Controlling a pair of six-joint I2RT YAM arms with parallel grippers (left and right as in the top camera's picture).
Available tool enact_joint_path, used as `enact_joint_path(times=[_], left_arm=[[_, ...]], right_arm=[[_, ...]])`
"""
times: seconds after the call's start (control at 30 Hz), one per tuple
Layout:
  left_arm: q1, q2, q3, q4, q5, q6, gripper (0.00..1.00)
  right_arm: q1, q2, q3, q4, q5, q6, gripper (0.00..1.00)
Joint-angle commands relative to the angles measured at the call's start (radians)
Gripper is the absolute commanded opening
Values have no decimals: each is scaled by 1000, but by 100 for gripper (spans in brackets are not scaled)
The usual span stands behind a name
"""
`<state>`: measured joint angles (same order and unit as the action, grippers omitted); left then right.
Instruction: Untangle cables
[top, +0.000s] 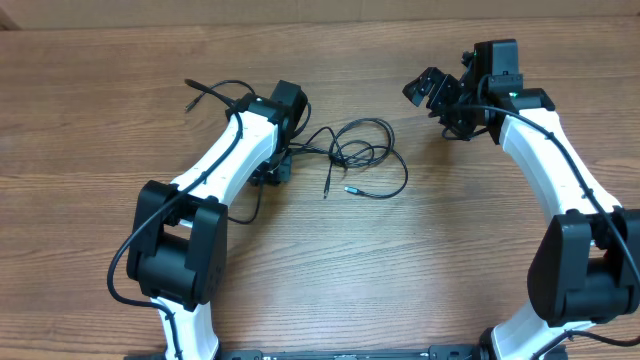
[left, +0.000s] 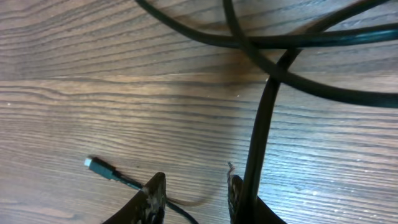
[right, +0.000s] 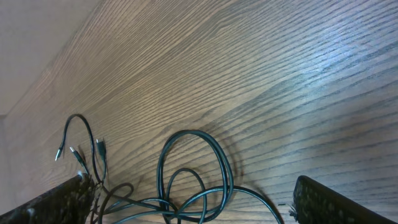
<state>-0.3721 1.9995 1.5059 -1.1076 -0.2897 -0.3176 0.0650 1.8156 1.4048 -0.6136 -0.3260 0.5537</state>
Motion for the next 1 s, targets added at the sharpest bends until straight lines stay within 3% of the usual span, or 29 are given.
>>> enact_joint_path(times=[0.0, 0.47, 0.63, 0.73, 0.83, 0.97], left_arm=[[21, 11, -7, -18, -127, 6, 33], [198, 11, -8, -71, -121, -4, 30], [203, 11, -57, -36, -77, -5, 31], [203, 11, -159, 65, 17, -4, 41], [203, 10, -162, 64, 190, 50, 78], [203, -25, 0, -56, 246, 83, 79]], right_arm=[[-2, 2, 10, 5, -5, -5, 100], [-2, 2, 10, 6, -5, -5, 100], [-2, 2, 10, 6, -5, -5, 100], [-2, 2, 10, 6, -5, -5, 100], [-2, 2, 10, 6, -5, -5, 100], [-2, 2, 10, 6, -5, -5, 100]])
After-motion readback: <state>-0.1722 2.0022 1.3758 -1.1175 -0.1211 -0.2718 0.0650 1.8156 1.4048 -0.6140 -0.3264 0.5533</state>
